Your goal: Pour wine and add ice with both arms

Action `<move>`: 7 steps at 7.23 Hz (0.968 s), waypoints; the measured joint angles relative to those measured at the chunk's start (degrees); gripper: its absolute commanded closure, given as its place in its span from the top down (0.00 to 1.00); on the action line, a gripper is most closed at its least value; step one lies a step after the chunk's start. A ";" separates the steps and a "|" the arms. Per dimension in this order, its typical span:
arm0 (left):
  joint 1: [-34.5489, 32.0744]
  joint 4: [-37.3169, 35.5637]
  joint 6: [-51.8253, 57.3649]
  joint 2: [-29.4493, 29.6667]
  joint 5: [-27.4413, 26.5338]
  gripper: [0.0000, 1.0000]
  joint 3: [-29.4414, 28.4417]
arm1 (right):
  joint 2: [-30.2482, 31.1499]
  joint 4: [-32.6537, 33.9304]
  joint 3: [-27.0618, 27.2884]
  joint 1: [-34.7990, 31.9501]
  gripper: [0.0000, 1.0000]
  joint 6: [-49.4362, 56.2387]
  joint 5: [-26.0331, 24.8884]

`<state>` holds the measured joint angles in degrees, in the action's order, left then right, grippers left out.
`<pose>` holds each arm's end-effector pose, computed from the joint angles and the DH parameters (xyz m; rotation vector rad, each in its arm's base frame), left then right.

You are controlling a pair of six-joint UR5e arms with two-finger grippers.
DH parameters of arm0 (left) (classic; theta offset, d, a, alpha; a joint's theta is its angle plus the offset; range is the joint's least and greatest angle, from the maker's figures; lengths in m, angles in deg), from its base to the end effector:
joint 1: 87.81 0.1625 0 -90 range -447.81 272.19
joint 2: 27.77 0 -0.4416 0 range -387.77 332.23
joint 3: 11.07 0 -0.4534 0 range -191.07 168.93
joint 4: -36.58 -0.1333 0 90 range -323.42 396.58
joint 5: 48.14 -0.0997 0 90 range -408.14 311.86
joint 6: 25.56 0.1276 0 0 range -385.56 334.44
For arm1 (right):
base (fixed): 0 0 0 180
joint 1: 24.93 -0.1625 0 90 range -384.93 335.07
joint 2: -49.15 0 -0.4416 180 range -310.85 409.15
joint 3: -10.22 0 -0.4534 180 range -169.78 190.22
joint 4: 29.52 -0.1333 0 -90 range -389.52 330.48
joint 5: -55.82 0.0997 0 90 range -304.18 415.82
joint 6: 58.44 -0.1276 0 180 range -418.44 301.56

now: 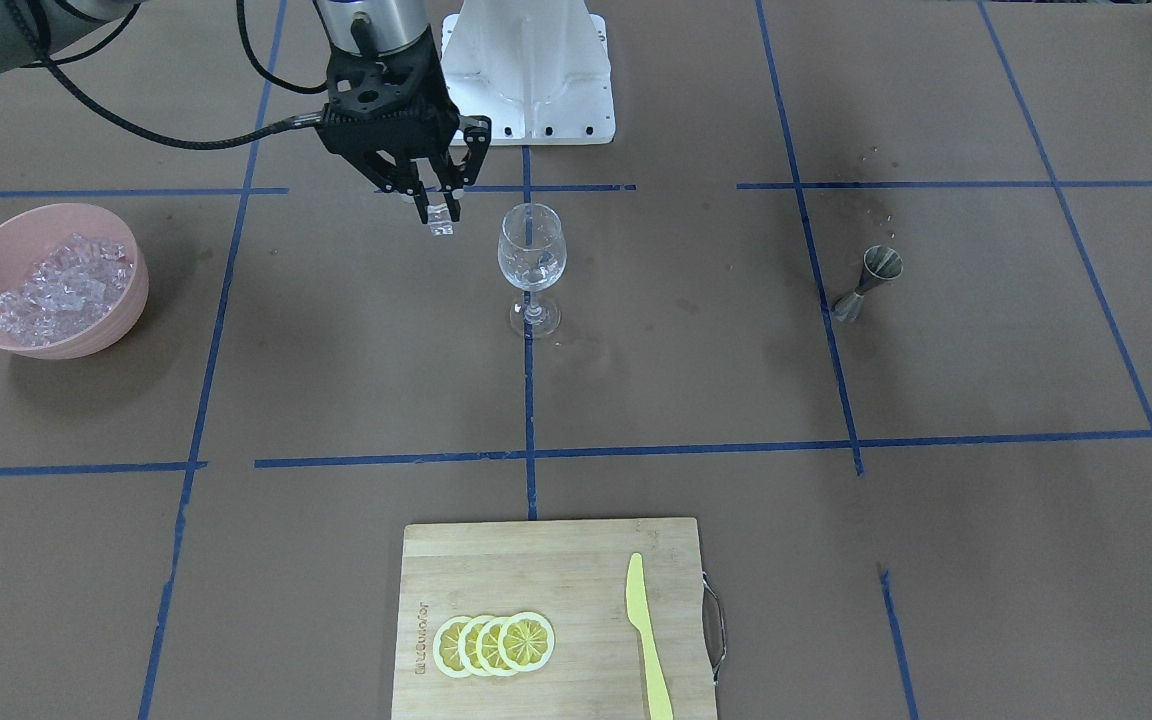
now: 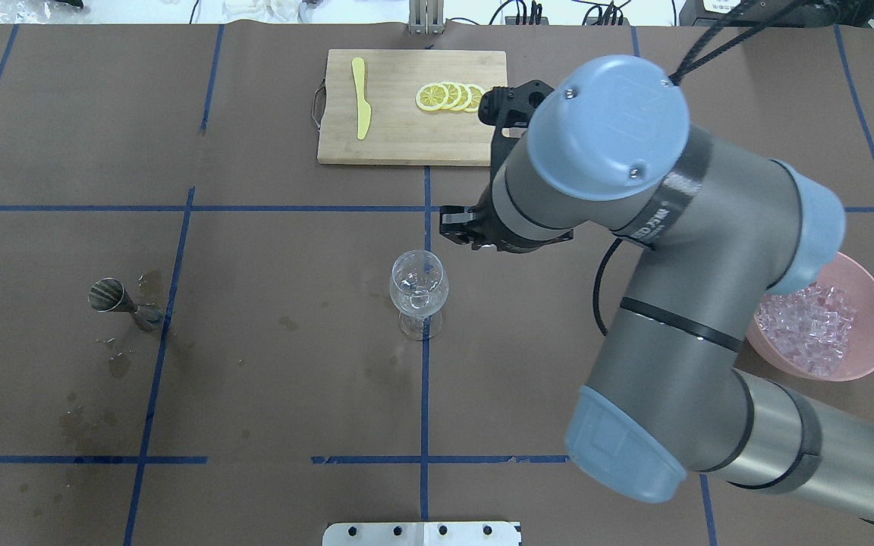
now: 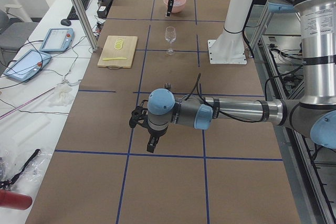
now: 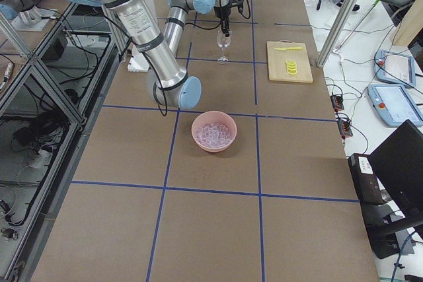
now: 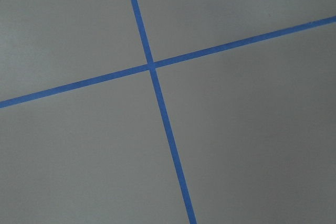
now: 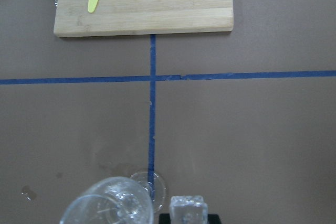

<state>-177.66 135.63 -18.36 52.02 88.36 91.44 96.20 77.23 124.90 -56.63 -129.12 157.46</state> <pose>-0.0395 -0.4899 0.6454 0.2368 0.7970 0.2012 -0.4823 -0.4243 0.0680 0.2100 -0.8804 0.1109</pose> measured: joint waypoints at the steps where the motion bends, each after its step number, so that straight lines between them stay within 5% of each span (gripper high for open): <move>1: 0.01 0.00 0.00 0.01 0.00 1.00 0.00 | -3.03 0.15 -2.79 1.37 0.00 -1.29 -1.93; 4: 0.03 0.06 0.00 0.02 0.01 1.00 -0.38 | -5.13 0.73 -5.26 4.07 0.01 -2.25 -3.96; 6: 0.06 0.11 0.00 0.01 0.07 1.00 -0.72 | -5.24 0.89 -5.37 5.11 0.16 -2.30 -4.07; 7: 0.08 0.15 0.00 0.02 0.07 1.00 -0.86 | -5.41 0.89 -5.40 5.47 0.62 -2.31 -4.08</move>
<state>-177.59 135.77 -18.36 52.03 88.43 90.58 90.79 78.12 119.50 -51.16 -131.43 153.38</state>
